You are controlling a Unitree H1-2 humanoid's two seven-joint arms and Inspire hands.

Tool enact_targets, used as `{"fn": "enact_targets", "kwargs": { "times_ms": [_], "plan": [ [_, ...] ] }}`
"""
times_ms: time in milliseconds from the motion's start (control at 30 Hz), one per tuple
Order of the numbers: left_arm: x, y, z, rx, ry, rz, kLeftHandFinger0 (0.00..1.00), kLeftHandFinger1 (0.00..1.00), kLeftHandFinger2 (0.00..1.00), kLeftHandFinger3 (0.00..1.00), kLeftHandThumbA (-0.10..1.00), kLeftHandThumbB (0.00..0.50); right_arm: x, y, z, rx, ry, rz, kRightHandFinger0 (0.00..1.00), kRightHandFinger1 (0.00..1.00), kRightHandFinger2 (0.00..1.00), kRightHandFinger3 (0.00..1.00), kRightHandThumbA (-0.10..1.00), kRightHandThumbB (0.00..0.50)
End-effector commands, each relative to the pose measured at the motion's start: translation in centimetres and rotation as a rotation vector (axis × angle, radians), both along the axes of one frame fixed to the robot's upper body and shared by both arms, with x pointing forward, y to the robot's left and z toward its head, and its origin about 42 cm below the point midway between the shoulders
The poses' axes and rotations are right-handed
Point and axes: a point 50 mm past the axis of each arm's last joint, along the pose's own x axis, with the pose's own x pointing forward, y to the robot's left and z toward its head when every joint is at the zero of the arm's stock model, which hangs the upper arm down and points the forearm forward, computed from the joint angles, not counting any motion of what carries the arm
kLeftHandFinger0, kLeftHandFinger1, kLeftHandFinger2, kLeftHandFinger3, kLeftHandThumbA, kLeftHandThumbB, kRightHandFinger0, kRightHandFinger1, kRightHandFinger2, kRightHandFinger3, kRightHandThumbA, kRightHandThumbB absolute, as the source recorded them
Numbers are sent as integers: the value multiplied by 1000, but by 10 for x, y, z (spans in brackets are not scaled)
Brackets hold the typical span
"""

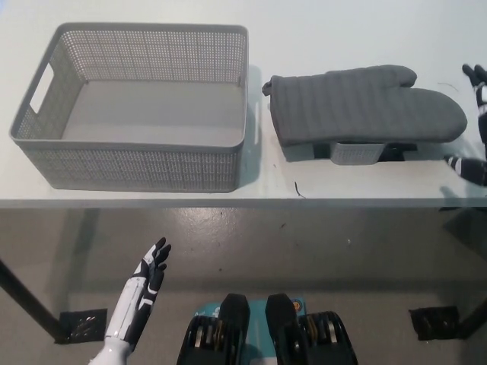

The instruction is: Usethe right hand to pick up a oven gloves on top of a leveled container and place it into another larger container on the left side

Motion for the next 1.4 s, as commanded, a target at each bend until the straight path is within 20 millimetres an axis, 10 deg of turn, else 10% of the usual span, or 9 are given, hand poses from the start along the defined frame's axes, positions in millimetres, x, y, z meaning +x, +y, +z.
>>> {"fn": "enact_targets", "kwargs": {
  "times_ms": [0, 1367],
  "plan": [
    [5, -2, 14, -2, -93, -25, 1000, 1000, 1000, 1000, 1000, 192, 25, -5, 28, -110, -71, -113, 1000, 1000, 1000, 1000, 1000, 374],
    [5, 3, 13, 14, -90, -28, 1000, 1000, 1000, 1000, 1000, 180, 90, 58, -5, -117, 145, -71, 1000, 1000, 1000, 1000, 1000, 500]
  ]
}}
